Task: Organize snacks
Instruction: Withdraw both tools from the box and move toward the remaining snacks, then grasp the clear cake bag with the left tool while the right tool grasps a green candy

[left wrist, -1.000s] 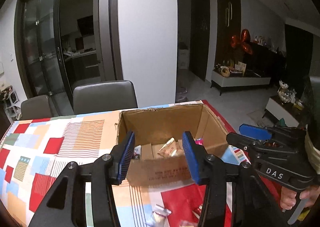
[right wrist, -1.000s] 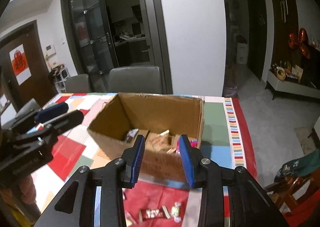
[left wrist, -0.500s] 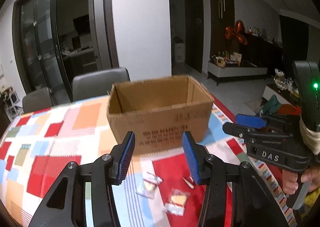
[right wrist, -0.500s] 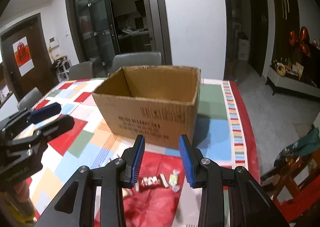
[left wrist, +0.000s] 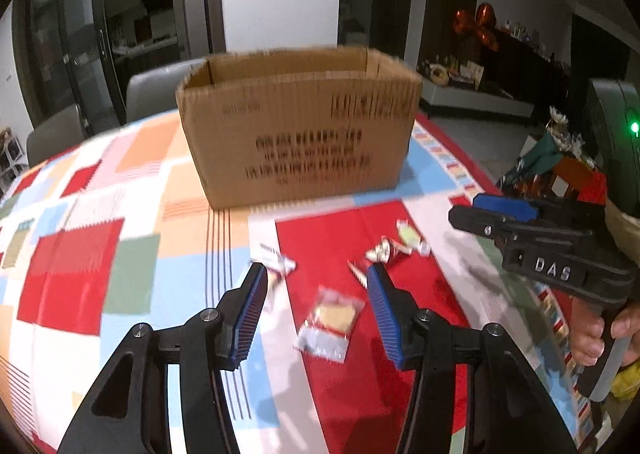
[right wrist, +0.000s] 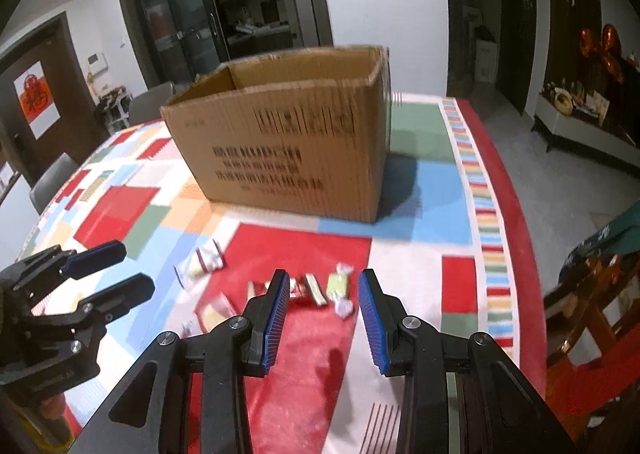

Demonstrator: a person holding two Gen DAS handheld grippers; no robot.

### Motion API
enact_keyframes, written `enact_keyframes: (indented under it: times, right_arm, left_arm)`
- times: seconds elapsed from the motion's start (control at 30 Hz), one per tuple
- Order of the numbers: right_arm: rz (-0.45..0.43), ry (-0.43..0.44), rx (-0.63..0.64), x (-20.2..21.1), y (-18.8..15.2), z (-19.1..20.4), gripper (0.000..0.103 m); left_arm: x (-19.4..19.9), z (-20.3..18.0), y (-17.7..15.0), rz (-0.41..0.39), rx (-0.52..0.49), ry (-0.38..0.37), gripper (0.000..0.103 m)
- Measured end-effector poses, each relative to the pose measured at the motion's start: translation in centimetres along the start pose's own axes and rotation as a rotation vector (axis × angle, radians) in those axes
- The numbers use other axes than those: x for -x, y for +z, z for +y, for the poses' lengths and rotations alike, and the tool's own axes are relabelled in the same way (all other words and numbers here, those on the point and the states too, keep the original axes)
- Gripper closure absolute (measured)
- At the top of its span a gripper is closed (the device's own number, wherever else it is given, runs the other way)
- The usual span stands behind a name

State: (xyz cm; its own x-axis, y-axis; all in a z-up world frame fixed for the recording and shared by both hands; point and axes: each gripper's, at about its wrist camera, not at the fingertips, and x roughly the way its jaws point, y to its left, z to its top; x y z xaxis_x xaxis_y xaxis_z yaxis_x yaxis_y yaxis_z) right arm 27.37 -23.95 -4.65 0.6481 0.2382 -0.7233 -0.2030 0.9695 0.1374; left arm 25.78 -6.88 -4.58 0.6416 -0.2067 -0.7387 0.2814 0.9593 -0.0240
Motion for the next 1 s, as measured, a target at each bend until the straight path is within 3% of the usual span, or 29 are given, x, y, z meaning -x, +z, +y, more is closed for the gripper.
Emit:
enact_keyframes:
  times: [0.6,1.0]
  right_arm:
    - [0.092,-0.022,-0.031,-4.7,-1.5,-1.4,0.066]
    - [0.145,-0.020,-0.024,-7.6,-1.1,-1.0,0.066]
  left_arm:
    - [-6.0,0.0,-3.3,0.157,0.031,-0.049,0.052]
    - [-7.5,0.7,-3.1,0.169,0.064,-0.068,0.052]
